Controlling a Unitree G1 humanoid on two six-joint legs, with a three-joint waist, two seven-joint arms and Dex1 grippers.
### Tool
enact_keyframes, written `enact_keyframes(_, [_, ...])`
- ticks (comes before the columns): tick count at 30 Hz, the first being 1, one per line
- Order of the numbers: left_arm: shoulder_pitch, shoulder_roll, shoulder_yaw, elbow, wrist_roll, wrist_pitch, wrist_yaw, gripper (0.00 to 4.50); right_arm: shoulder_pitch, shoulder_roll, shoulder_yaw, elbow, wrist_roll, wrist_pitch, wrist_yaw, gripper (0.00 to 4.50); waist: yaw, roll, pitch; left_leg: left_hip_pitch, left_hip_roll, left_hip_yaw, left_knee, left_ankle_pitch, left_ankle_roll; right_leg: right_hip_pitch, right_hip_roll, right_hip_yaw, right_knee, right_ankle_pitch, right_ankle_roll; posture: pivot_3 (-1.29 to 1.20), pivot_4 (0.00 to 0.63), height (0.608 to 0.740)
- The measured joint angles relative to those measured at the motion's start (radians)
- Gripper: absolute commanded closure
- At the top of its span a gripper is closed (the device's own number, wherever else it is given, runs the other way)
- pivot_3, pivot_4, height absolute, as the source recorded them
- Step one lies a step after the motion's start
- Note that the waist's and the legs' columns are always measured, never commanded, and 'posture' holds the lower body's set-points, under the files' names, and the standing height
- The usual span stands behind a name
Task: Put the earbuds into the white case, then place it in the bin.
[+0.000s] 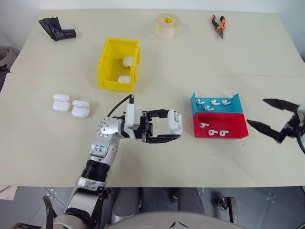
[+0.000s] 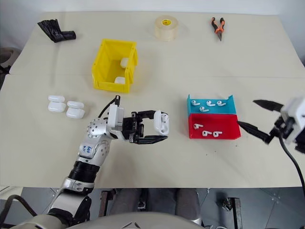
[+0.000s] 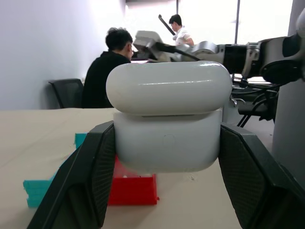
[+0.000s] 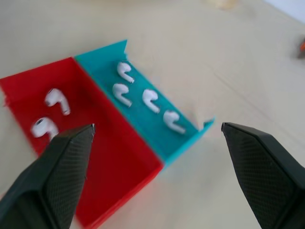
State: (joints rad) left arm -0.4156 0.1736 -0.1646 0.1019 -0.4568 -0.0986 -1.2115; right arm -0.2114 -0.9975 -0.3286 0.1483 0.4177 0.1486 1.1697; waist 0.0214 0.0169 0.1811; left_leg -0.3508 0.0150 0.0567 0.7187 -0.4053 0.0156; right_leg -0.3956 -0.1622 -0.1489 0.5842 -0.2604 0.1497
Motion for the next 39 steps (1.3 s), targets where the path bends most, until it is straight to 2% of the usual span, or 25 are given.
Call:
enact_keyframes(7, [-0.003,-0.006,-0.009,0.029,0.013,-0.019,0.008,1.7,-0.385,-0.007,0.333,0.208,-0.216,0.036,0.085,0.05,0.005,0.0,0.0,-0.002,-0.001,-0.002,0.0,0.0,0.0,0.0,-0.001,-0.002,-0.001,0.0,0.0,0.0,0.15,0.74])
enact_keyframes(9, [-0.004,-0.008,-0.009,0.031,0.013,-0.026,0.011,1.7,-0.501,0.029,0.41,0.308,-0.291,-0.002,0.094,0.05,-0.001,0.0,0.0,-0.002,-0.001,-0.001,0.0,0.0,0.0,-0.001,-0.001,-0.002,-0.001,0.0,0.0,0.0,0.15,0.74])
enact_keyframes(14, [-0.003,-0.014,-0.013,0.029,0.017,-0.035,0.018,1.7,-0.683,0.091,0.571,0.507,-0.464,-0.161,0.14,0.05,-0.005,0.0,0.0,-0.002,0.0,-0.001,0.0,0.0,0.0,-0.001,0.0,-0.002,-0.001,0.0,0.0,0.0,0.15,0.74])
enact_keyframes(22, [0.005,-0.003,-0.011,0.027,0.017,-0.035,0.032,1.7,-0.852,0.124,0.676,0.79,-0.638,-0.381,0.15,0.05,-0.014,0.0,0.0,-0.002,0.0,-0.002,-0.001,0.0,0.0,-0.001,0.0,-0.003,-0.001,0.0,0.0,0.0,0.15,0.74])
enact_keyframes(30, [0.012,-0.002,-0.012,0.022,0.017,-0.035,0.053,1.7,-0.915,0.16,0.703,0.921,-0.71,-0.481,0.152,0.05,-0.027,0.0,0.0,-0.002,0.0,-0.002,-0.001,0.0,0.0,-0.001,0.0,-0.003,0.0,0.0,0.0,0.0,0.15,0.74])
enact_keyframes(35, [0.014,0.0,-0.012,0.013,0.017,-0.034,0.061,1.7,-0.928,0.184,0.703,0.955,-0.716,-0.522,0.152,1.54,-0.026,0.0,0.0,-0.002,0.0,-0.002,-0.001,0.0,0.0,-0.001,0.0,-0.003,0.0,0.0,0.0,0.0,0.15,0.74])
enact_keyframes(39, [0.015,0.002,-0.012,0.0,0.017,-0.033,0.064,1.7,-0.928,0.187,0.703,0.968,-0.721,-0.532,0.163,2.91,-0.027,0.0,0.0,-0.002,0.0,-0.002,-0.001,0.0,0.0,-0.001,0.0,-0.003,0.0,0.0,0.0,0.0,0.15,0.74])
